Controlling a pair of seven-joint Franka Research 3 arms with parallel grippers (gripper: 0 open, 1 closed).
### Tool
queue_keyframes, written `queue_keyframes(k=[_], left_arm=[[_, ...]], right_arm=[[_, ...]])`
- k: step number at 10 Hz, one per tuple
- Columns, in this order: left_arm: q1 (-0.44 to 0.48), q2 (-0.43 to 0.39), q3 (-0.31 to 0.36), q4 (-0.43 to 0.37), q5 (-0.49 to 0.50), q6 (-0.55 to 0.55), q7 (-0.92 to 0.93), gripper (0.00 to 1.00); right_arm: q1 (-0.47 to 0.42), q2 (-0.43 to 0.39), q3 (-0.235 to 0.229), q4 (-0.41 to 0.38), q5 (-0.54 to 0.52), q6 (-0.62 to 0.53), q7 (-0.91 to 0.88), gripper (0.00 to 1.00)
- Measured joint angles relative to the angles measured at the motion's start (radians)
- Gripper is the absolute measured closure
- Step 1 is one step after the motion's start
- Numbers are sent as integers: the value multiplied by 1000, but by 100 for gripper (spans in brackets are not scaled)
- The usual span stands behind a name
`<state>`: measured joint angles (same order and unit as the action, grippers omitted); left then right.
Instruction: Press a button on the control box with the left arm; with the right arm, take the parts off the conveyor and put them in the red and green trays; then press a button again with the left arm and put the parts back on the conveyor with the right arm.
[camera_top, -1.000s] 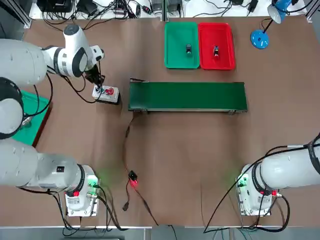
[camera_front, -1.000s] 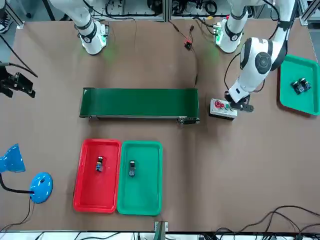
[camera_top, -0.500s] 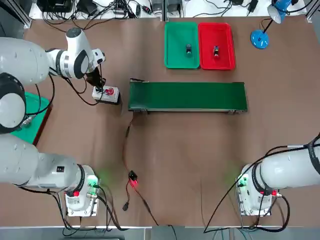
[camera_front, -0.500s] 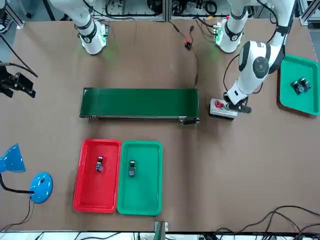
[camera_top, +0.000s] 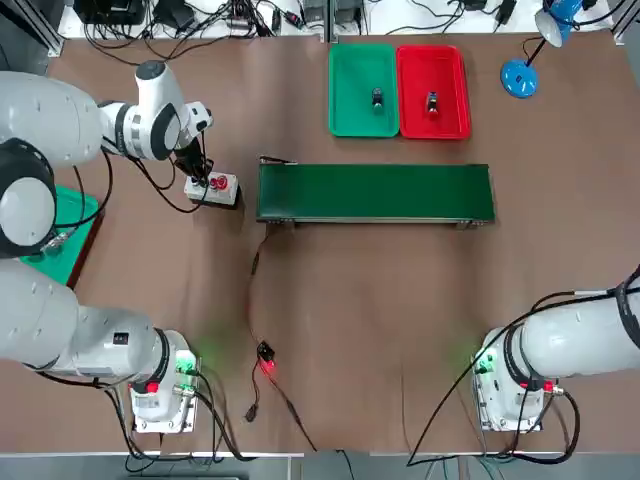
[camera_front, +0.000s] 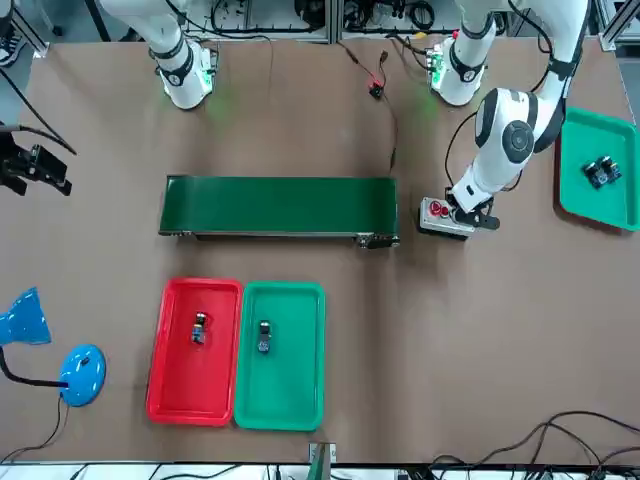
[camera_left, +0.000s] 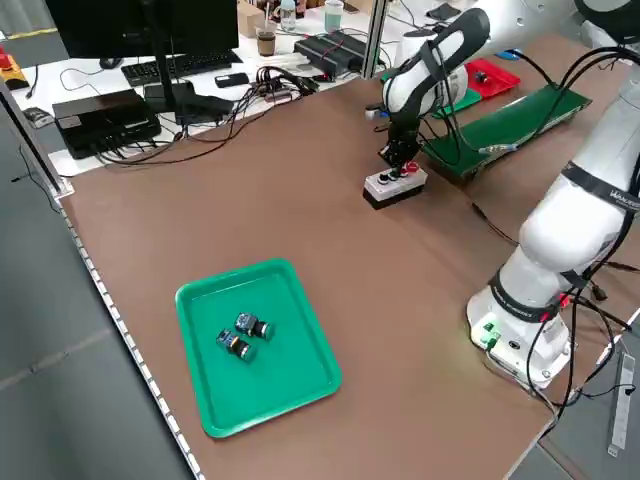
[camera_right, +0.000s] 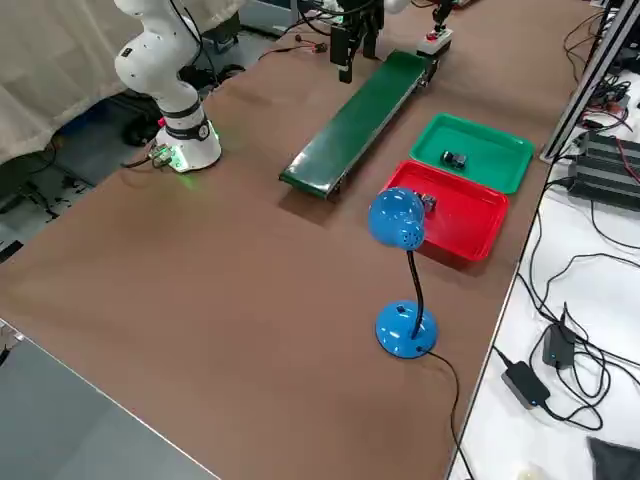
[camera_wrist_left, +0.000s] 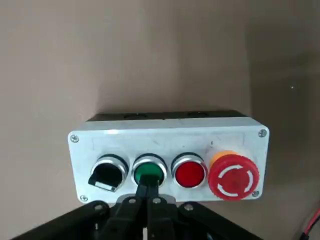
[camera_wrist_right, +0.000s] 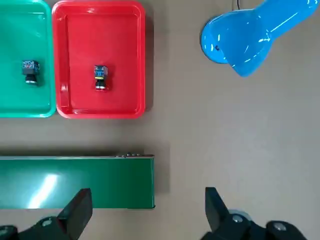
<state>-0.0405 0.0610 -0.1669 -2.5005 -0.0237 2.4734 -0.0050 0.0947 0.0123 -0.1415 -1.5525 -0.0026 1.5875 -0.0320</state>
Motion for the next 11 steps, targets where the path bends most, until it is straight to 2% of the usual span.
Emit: queue_keyframes(k=[3,4,8,10,11], left_arm=[[0,0,0,9,0,-12,0,99],[0,-3,0,38,0,-69,0,99],[8,-74,6,252,0,-341,0,98],[13,-96,35,424,0,-462,0,90],[14,-99,58,515,0,-511,0,76]], right_arm=[[0,0,0,0,0,0,0,0],[0,0,0,0,0,0,0,0],[0,0,0,0,0,0,0,0],[1,0,0,0,0,0,0,0],[1,0,0,0,0,0,0,0]])
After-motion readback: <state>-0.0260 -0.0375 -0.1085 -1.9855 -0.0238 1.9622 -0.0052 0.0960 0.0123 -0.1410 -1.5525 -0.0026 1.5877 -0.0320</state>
